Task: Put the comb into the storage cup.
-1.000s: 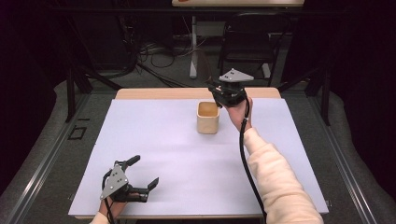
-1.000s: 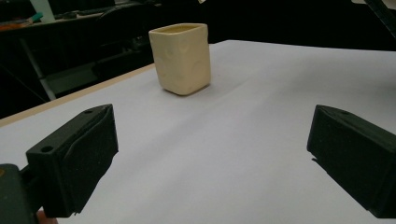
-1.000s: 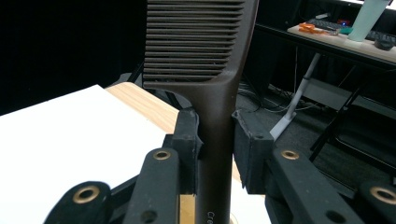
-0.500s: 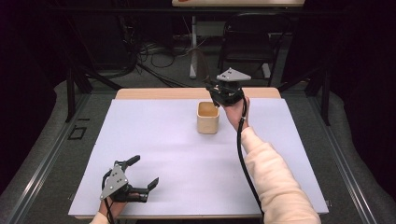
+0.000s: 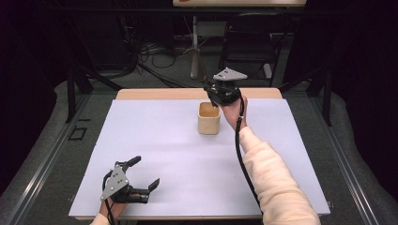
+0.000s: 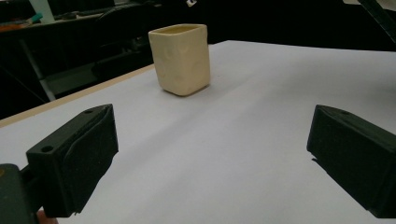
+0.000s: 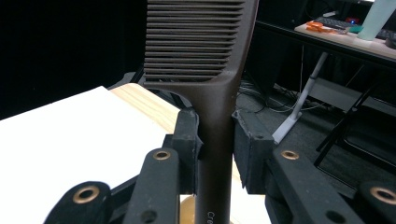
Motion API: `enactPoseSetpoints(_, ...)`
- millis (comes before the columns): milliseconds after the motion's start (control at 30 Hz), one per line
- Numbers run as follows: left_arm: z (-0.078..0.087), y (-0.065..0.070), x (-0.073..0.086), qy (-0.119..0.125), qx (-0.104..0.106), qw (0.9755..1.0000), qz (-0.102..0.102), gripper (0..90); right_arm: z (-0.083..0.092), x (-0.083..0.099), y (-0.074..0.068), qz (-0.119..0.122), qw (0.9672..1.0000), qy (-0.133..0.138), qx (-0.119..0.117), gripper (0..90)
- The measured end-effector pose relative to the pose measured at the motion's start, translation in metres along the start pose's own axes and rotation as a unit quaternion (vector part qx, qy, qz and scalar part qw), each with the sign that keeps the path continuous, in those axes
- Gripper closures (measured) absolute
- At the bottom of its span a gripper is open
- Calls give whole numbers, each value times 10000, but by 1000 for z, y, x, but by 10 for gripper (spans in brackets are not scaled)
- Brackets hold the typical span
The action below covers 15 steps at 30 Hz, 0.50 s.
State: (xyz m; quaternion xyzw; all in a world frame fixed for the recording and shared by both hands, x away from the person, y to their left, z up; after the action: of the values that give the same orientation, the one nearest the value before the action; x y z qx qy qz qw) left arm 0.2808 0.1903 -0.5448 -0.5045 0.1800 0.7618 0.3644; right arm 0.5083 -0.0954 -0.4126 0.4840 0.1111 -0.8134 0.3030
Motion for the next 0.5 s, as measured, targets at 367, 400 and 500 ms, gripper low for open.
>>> enactPoseSetpoints(367, 0, 0, 0, 1, 5, 10000, 4, 21, -7, 0, -3, 67, 9998, -169, -53, 720)
enactPoseSetpoints(400, 0, 0, 0, 0, 4, 10000, 3, 21, -8, 0, -3, 68, 9998, -179, -61, 720)
enactPoseSetpoints(500, 0, 0, 0, 1, 3, 10000, 7, 21, -9, 0, -4, 76, 9998, -193, -76, 720)
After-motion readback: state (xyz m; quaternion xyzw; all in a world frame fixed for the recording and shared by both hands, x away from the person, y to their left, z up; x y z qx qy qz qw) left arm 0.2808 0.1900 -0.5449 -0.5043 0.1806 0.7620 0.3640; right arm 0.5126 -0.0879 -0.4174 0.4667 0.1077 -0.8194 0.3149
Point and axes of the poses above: each handheld gripper's, and its own axes: z roughly backward along the jaws, x roughly out of its underside, y roughly to its right, the point moved 4 cm from there along -z, roughly forward along the jaws, and after that the axes turned 13 degrees about -y, right-handed, at the moved point
